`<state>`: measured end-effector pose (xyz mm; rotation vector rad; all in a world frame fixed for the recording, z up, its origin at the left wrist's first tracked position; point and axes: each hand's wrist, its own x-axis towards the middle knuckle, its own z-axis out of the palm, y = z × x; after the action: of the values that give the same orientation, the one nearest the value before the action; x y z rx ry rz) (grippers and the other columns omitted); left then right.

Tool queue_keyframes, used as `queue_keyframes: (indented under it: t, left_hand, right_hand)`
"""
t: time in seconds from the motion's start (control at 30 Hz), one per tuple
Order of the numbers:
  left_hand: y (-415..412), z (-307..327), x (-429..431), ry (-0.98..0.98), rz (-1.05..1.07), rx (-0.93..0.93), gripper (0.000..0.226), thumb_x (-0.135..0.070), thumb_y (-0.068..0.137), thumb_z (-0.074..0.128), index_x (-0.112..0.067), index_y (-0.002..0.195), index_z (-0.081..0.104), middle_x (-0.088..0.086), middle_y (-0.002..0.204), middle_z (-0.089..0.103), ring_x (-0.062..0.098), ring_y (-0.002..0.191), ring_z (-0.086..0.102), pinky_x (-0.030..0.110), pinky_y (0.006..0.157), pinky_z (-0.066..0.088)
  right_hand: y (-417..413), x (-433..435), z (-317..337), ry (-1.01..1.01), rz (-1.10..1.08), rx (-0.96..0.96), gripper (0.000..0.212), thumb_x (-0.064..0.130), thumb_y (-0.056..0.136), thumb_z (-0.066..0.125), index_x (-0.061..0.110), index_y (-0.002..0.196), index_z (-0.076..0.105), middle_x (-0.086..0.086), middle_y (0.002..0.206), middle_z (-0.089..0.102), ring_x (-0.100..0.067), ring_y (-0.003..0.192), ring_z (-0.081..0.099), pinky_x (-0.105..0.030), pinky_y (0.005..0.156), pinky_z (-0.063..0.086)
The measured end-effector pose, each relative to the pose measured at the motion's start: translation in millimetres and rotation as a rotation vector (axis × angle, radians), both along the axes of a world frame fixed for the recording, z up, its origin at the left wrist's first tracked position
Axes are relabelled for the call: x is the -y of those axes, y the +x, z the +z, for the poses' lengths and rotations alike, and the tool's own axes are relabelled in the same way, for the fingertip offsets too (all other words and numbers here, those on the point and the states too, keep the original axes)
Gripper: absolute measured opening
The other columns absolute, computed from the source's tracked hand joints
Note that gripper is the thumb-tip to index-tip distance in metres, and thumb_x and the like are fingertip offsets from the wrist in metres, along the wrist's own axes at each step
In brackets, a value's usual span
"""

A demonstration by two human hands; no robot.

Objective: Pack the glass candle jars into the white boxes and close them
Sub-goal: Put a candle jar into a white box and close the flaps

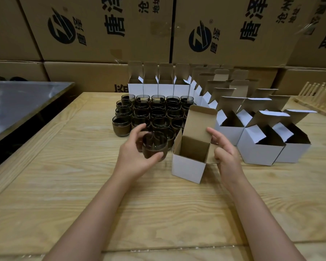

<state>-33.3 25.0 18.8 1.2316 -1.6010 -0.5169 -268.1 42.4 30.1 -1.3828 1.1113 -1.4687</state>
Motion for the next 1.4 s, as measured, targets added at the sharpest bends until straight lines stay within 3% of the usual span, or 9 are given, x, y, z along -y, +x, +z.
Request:
queue_keyframes:
  t: [0.3,0.47,0.6,0.8,0.9,1.03,1.13,1.27,1.4]
  left_hand:
    - [-10,50,-10,-0.234,-0.108,-0.184,0.042,-0.030,0.069,0.077,-0.029,0.108,0.062,-0.006,0.120,0.061,0.010,0.114,0.057,0.039,0.097,0.049]
    - [-36,66,-12,-0.193,-0.306,0.001,0.019,-0.033,0.067,0.077,-0.025,0.081,0.066,-0.007,0.131,0.052,0.009,0.119,0.053,0.033,0.098,0.046]
    - [-51,58,-11,-0.134,-0.393,0.109,0.018,-0.021,0.069,0.082,-0.018,0.078,0.067,-0.006,0.126,0.055,0.010,0.119,0.052,0.041,0.100,0.045]
    - [-51,61,1,-0.092,-0.360,0.264,0.021,-0.027,0.074,0.080,-0.033,0.079,0.060,-0.017,0.130,0.053,0.015,0.132,0.040,0.043,0.119,0.012]
    - [-50,67,5,-0.049,-0.356,0.292,0.025,-0.028,0.074,0.078,-0.040,0.078,0.057,-0.020,0.131,0.052,0.019,0.131,0.040,0.044,0.112,0.025]
    - [-56,72,0,-0.032,-0.470,-0.016,0.016,-0.022,0.073,0.077,-0.026,0.079,0.062,-0.005,0.127,0.059,0.011,0.118,0.056,0.030,0.098,0.046]
    - [-63,68,-3,0.013,-0.533,-0.133,0.015,-0.014,0.078,0.073,-0.021,0.081,0.061,0.002,0.129,0.058,0.017,0.116,0.059,0.037,0.091,0.054]
    - [-70,58,-5,-0.013,-0.519,-0.014,0.022,-0.012,0.087,0.066,-0.030,0.083,0.052,0.002,0.133,0.051,0.022,0.118,0.056,0.048,0.086,0.055]
    - [-67,63,-6,-0.209,-0.460,0.233,0.015,-0.033,0.087,0.059,-0.037,0.089,0.044,-0.011,0.134,0.043,0.013,0.112,0.052,0.036,0.089,0.050]
  right_hand:
    - [0,3,-2,-0.009,-0.005,0.012,0.063,0.009,0.065,0.039,0.016,0.125,0.056,0.003,0.108,0.060,0.007,0.088,0.060,-0.009,0.065,0.045]
    - [0,4,-3,-0.017,-0.007,0.027,0.061,0.008,0.065,0.039,0.019,0.122,0.058,-0.001,0.108,0.061,0.003,0.084,0.060,-0.011,0.059,0.045]
    - [0,5,-2,-0.026,-0.004,0.035,0.058,0.007,0.064,0.039,0.024,0.116,0.060,-0.006,0.112,0.061,0.002,0.087,0.060,-0.010,0.057,0.043]
    - [1,5,0,-0.038,0.010,0.053,0.059,0.005,0.062,0.038,0.020,0.116,0.059,-0.003,0.110,0.062,0.004,0.090,0.061,-0.010,0.062,0.046]
    - [1,4,1,-0.038,0.005,0.047,0.057,0.006,0.062,0.039,0.025,0.112,0.059,-0.001,0.107,0.062,0.005,0.089,0.060,-0.010,0.065,0.046]
    - [0,4,0,-0.021,0.008,0.031,0.059,0.008,0.065,0.039,0.016,0.120,0.059,-0.002,0.098,0.065,0.000,0.080,0.061,-0.016,0.059,0.047]
    - [1,3,0,-0.024,0.022,0.040,0.052,0.009,0.069,0.041,0.014,0.117,0.059,0.004,0.089,0.069,-0.006,0.080,0.064,-0.023,0.059,0.052]
    - [2,2,2,-0.028,0.037,0.056,0.048,0.009,0.066,0.045,0.010,0.112,0.060,0.010,0.080,0.070,-0.003,0.076,0.065,-0.019,0.058,0.052]
    - [3,2,2,-0.024,0.036,0.035,0.050,0.008,0.066,0.044,0.011,0.114,0.059,0.011,0.083,0.069,-0.001,0.078,0.064,-0.016,0.059,0.050]
